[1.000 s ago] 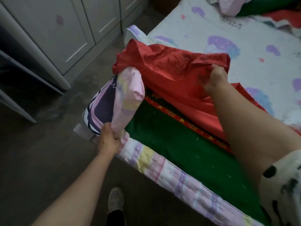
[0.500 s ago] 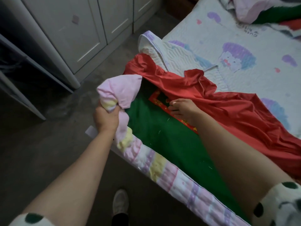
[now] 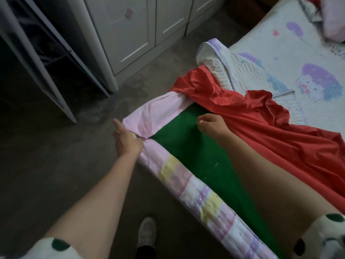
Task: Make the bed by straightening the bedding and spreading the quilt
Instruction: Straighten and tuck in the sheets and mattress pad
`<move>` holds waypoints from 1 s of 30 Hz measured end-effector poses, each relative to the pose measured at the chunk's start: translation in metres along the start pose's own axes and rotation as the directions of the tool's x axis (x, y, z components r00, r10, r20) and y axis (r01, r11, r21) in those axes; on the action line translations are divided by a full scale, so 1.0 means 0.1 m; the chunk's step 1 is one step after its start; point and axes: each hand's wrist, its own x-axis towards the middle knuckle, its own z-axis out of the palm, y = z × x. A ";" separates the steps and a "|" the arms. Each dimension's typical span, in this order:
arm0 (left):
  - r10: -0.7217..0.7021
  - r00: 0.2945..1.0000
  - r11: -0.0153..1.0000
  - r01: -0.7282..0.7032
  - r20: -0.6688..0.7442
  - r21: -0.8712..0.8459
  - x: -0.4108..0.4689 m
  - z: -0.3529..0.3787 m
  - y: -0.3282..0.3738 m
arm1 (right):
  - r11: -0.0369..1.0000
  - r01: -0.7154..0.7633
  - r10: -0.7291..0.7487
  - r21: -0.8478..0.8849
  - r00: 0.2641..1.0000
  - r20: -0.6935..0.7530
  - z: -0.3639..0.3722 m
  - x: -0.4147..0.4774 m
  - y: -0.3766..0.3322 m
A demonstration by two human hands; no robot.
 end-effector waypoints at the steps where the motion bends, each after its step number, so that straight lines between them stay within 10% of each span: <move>1: 0.056 0.998 0.997 -0.056 -0.001 0.059 -0.01 0.00 0.01 | 0.999 0.033 -0.034 -0.043 0.999 -0.032 0.04 0.04 -0.04; 10: 0.459 0.870 0.755 -0.489 0.180 0.437 0.15 -0.01 0.50 | 0.735 0.358 -0.527 -0.576 0.836 -0.152 -0.15 0.49 -0.82; 20: 0.435 0.812 0.641 -0.583 0.389 0.500 0.52 0.60 1.19 | 0.369 0.313 -0.300 -0.875 0.931 0.206 -0.22 1.35 -0.89; 25: 0.357 0.866 0.646 -0.499 0.349 0.578 0.64 0.89 1.36 | 0.925 0.152 -0.222 -0.347 0.960 -0.171 -0.50 1.61 -0.90; 30: 0.504 0.742 0.494 -0.668 0.442 0.557 0.49 0.87 1.44 | 0.946 0.204 -0.110 0.250 0.933 -0.343 -0.94 1.73 -1.34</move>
